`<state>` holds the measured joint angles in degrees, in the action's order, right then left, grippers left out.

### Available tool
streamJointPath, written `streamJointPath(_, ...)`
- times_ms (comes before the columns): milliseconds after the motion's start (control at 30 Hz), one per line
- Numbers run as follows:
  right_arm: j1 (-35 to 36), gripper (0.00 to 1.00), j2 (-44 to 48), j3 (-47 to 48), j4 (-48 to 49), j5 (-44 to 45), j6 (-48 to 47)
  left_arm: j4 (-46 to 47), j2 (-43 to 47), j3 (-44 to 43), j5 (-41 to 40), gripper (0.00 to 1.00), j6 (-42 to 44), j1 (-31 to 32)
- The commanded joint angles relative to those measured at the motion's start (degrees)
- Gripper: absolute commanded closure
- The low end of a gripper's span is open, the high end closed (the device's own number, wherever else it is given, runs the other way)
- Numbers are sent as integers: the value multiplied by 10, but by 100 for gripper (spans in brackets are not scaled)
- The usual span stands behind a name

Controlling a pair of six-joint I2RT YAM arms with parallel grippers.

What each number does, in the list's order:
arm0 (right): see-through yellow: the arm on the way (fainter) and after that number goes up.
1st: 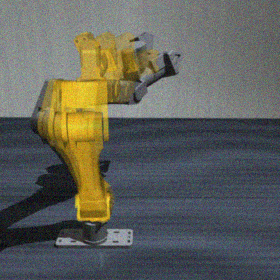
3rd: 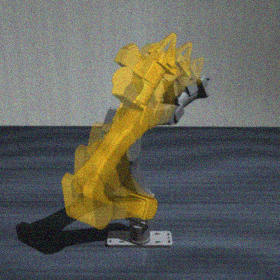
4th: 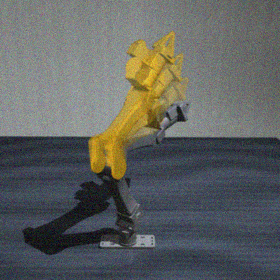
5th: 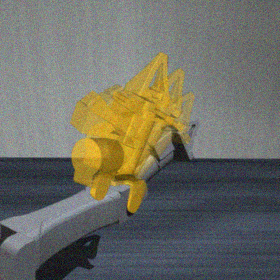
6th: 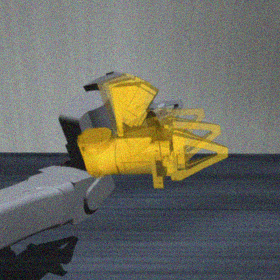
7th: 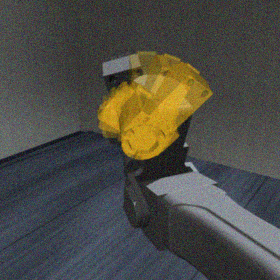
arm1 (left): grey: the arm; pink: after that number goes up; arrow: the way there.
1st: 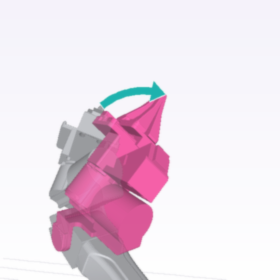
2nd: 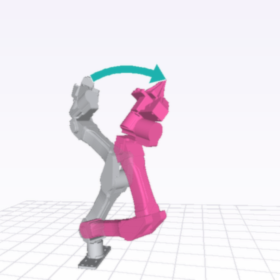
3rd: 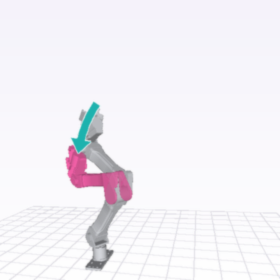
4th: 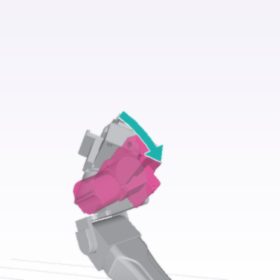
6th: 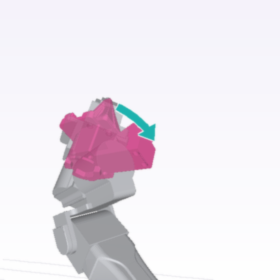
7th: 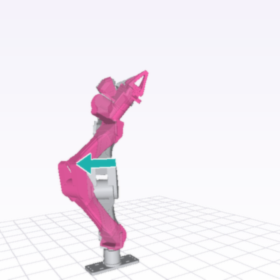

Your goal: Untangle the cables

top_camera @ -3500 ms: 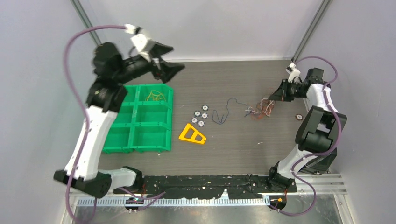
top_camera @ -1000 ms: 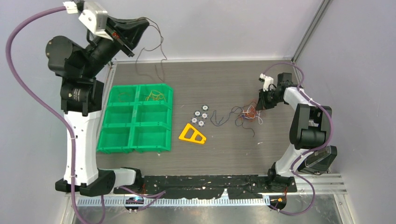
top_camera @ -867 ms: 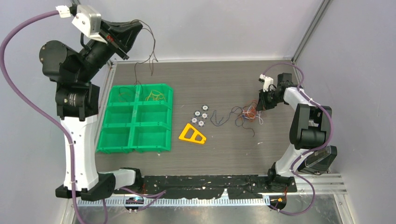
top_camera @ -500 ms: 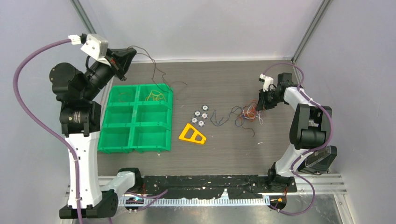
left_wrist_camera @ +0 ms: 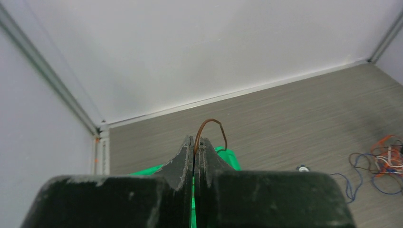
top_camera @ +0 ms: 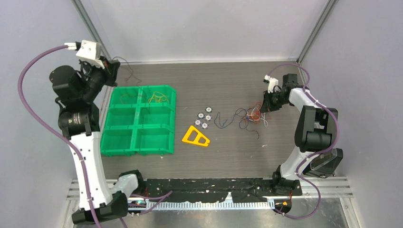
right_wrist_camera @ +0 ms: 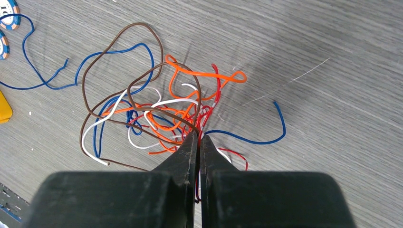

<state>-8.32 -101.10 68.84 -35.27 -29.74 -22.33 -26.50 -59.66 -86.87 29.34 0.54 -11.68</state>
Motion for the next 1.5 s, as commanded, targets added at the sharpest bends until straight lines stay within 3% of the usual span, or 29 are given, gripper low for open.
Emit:
streamJointPath(0, 0, 95, 23, 16, 0, -12, 4, -44, 34, -15, -14, 100, 31, -59)
streamJointPath(433, 2, 95, 0, 38, -8, -15, 4, -82, -8, -70, 31, 100, 44, -206)
streamJointPath(767, 3, 95, -5, 41, -10, -18, 5, -82, -22, 62, 32, 100, 129, -216)
streamJointPath(1133, 3, 95, 11, 20, -9, -17, 6, -148, -82, 192, 46, 100, 212, -222)
streamJointPath(1267, 3, 95, 13, 8, -1, -20, 13, -127, -146, 235, 27, 100, 213, -222)
streamJointPath(1467, 3, 94, 16, 0, -1, -21, 21, -162, -278, 203, -30, 100, 239, -187)
